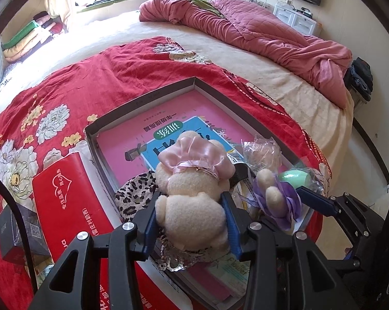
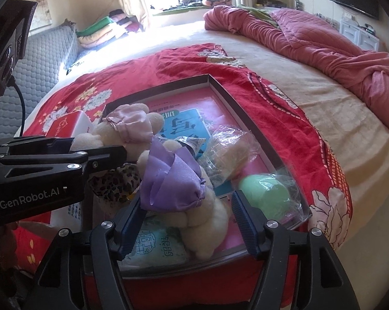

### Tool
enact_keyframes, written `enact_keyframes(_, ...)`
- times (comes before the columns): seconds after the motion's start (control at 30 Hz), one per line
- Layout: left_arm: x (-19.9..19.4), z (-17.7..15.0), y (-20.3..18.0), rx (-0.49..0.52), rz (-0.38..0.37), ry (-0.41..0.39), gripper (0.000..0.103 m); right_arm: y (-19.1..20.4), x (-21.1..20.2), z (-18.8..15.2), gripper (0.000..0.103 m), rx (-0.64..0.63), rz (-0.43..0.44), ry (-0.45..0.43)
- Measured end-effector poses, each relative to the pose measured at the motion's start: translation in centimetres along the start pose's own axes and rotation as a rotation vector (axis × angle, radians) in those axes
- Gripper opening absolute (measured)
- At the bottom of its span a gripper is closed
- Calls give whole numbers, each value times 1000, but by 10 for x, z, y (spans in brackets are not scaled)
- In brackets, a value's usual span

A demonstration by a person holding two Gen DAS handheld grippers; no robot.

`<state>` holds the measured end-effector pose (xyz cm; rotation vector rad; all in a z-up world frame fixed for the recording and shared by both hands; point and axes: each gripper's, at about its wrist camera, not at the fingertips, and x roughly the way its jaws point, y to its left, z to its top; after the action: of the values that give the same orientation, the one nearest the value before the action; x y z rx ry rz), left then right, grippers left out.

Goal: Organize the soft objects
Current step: 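Open the left tool to release the bear while the right tool releases its bear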

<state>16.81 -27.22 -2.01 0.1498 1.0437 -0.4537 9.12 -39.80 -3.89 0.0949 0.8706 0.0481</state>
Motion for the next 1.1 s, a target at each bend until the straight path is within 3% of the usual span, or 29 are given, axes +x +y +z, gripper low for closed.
enact_keyframes(0.43,7,-2,5,-29,-12,35,48,-16,-25,8,75,80,5,-137)
enact_keyframes(1.1,-5,-3,2,-14,14,24,60,-24,-36,11,76,107,-8,-179)
